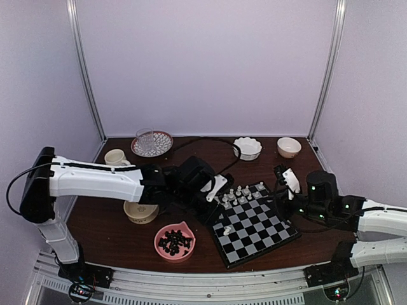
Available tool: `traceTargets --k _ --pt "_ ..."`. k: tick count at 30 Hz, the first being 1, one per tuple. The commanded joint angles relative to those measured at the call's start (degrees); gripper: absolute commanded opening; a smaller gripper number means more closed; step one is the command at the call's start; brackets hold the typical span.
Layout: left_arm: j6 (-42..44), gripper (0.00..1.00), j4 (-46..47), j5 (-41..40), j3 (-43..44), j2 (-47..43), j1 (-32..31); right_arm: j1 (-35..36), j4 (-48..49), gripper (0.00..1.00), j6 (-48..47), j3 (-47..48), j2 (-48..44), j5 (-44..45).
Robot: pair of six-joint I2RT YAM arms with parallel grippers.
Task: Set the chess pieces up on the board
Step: Place the knight on the chessboard, then pick up the knight from the chessboard.
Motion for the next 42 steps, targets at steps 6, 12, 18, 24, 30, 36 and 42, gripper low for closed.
traceTargets --k 6,12,18,24,30,36,42 --pt "2.25 0.47 -4.02 -8.07 -5.9 -16.64 5.21 4.55 -8.01 0.37 -6.04 9.9 8.29 -1.55" --pt "3.61 0.5 -2.08 -15.69 -12.83 -27.07 10.42 8.13 -23.38 0.41 -10.0 21.98 15.93 0.88" --pt "7.07 0.52 6.83 -24.63 -23.03 -34.88 13.41 9.55 -29.03 0.41 -15.92 28.94 22.58 -3.4" --pt "10.59 0.52 11.34 -28.64 -26.97 -37.13 14.2 11.14 -29.03 0.42 -24.5 31.66 28.17 -6.11" --pt "9.68 0.5 20.45 -27.62 -33.12 -39.99 17.82 12.96 -31.55 0.44 -31.52 35.79 35.18 -10.01" --pt "9.67 0.53 23.26 -29.49 -37.25 -42.89 18.29 13.68 -36.27 0.48 -35.48 41.65 44.36 -10.39" --pt "9.81 0.56 23.65 -30.43 -39.71 -46.05 18.38 13.8 -38.62 0.47 -37.9 44.79 48.92 -10.19"
